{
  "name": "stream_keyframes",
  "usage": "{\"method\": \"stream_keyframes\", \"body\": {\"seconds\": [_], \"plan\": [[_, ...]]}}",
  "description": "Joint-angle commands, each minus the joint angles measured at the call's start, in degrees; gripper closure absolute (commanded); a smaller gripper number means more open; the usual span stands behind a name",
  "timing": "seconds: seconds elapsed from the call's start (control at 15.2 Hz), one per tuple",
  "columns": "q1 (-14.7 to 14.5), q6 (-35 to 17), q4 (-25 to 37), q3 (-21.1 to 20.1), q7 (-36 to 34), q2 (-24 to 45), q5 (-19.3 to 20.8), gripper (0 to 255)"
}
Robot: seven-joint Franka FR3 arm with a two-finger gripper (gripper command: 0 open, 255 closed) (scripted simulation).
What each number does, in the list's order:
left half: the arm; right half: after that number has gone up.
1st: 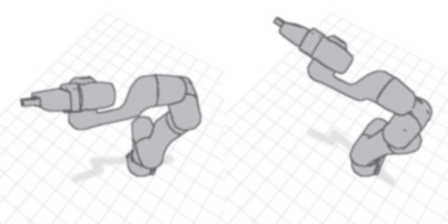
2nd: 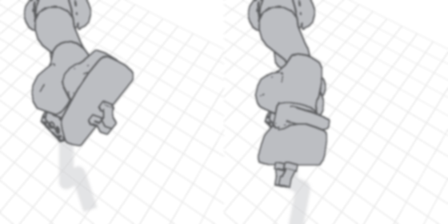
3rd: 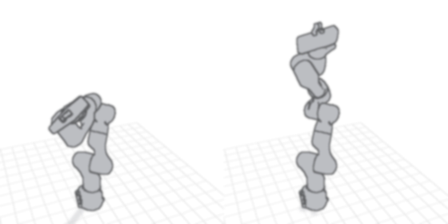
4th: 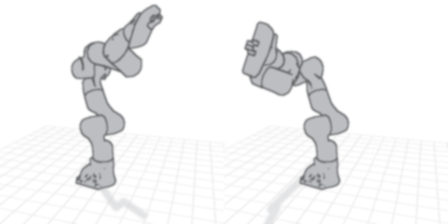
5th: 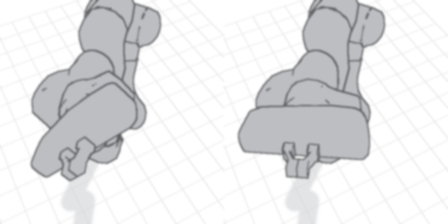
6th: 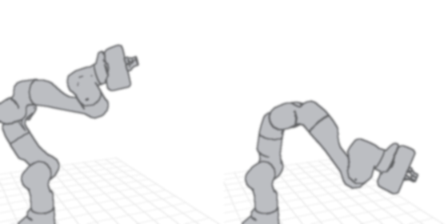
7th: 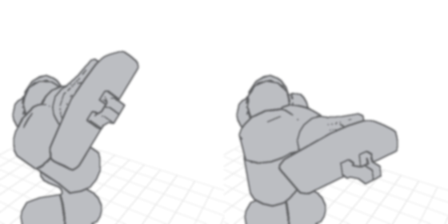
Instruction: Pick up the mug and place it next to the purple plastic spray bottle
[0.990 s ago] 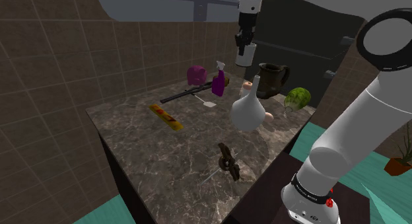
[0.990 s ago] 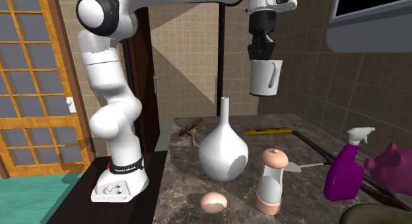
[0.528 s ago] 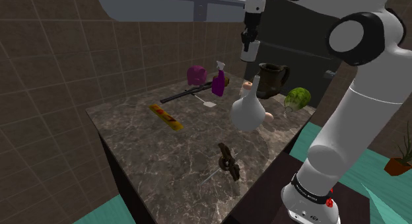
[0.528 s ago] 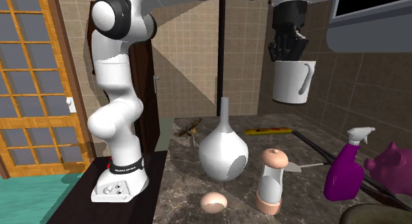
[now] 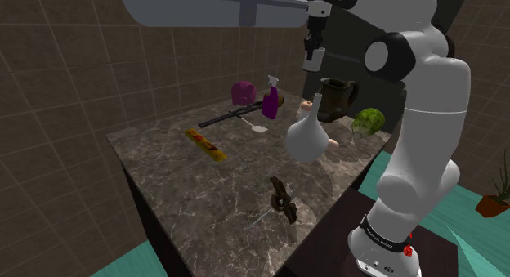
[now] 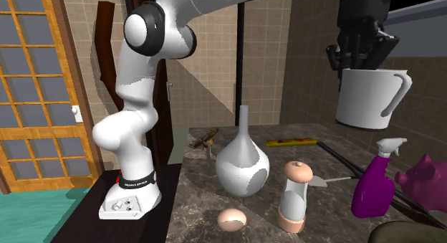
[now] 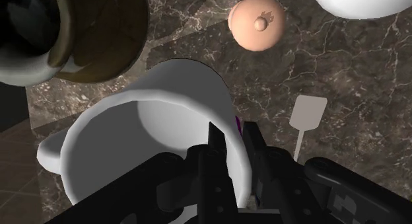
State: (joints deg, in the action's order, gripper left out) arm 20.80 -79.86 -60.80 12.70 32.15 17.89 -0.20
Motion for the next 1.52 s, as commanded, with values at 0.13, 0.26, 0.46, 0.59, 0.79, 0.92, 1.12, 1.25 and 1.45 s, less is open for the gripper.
{"method": "stream_keyframes", "body": {"seconds": [0.13,0.26,0.46,0.59,0.79,0.92,1.12,1.25,1.45], "plan": [[6.2,8.9,23.9,0.6,4.1,14.9,-3.6,255],[5.0,4.5,15.7,0.7,4.0,11.1,-2.8,255],[3.9,-0.1,7.9,0.8,3.8,7.8,-2.1,255],[3.5,-2.6,3.8,0.9,3.6,6.3,-1.8,255],[2.9,-6.0,-1.3,0.9,3.4,4.6,-1.4,255],[2.6,-8.1,-4.3,0.8,3.3,3.7,-1.1,255],[2.3,-11.0,-8.3,0.8,3.1,2.6,-0.9,255],[2.1,-12.8,-10.7,0.8,3.0,2.0,-0.8,255],[1.9,-15.5,-14.0,0.8,2.8,1.4,-0.6,255]]}}
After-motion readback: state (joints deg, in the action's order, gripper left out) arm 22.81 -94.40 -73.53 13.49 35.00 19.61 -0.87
